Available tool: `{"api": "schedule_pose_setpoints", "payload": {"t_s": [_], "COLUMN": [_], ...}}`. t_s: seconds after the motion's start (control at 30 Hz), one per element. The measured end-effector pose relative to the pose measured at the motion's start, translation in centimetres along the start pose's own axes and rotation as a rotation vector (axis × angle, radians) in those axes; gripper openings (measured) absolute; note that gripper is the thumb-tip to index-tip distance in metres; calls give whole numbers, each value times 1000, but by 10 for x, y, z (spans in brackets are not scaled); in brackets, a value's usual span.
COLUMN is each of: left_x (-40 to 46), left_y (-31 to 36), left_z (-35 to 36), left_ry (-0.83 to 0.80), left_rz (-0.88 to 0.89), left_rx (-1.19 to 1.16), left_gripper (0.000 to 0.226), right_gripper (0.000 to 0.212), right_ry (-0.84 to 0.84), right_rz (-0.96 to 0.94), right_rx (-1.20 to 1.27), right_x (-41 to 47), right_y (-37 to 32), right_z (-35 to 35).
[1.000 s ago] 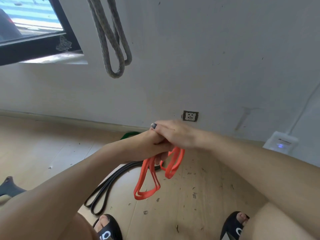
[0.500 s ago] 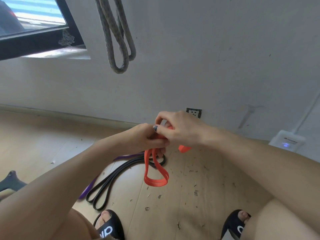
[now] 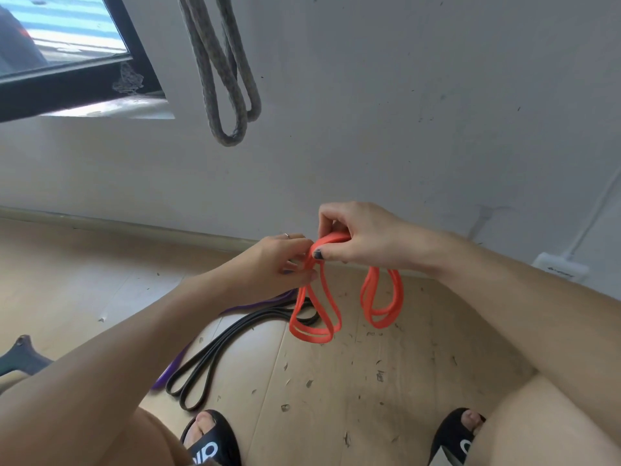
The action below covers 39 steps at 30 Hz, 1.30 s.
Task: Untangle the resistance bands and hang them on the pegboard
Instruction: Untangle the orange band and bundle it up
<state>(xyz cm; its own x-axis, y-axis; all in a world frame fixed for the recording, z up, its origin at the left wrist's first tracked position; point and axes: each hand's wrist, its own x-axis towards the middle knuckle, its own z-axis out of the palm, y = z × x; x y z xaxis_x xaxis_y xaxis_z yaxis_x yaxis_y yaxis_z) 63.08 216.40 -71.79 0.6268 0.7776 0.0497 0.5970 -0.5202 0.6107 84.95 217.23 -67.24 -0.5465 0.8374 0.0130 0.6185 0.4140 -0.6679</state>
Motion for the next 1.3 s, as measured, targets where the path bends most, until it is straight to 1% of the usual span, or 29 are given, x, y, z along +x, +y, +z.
{"api": "schedule_pose_setpoints", "payload": {"t_s": [0.13,0.23,0.4,0.53,0.63,0.83,1.0,1.13,1.3], "left_x": [1,3,6,6,8,9,8,8,9], "left_y": [0,1,-3,-1,0,3,-4,-3,-5], "left_z": [-1,-3,-5,-6,-5,-4,-5,-4,-1], "left_ry": [35,38,9,-13,-33,-78,-99,-99,-95], "left_rz": [65,40,35,56,25,-26,-44,-85,-116], "left_rx": [50,93,142,196,249,101,158,131,82], "left_gripper": [6,6,17,14,13,19,9,16,17], "right_gripper": [20,19,18,17,16,16,17,16,16], "right_ry": [-8,-7,-24,-47,-52,-31,-40,-29,-21], "right_rz": [7,30,41,52,61,65,74,79,78], "right_rx": [-10,-6,27,42,20,14,20,8,24], "right_x": [0,0,-2,-2,-1,-3,-3,-3,-5], "right_y": [2,4,4,4,4,2,4,2,-1], "right_z": [-2,-6,-8,-8,-8,-13,-9,-12,-15]}}
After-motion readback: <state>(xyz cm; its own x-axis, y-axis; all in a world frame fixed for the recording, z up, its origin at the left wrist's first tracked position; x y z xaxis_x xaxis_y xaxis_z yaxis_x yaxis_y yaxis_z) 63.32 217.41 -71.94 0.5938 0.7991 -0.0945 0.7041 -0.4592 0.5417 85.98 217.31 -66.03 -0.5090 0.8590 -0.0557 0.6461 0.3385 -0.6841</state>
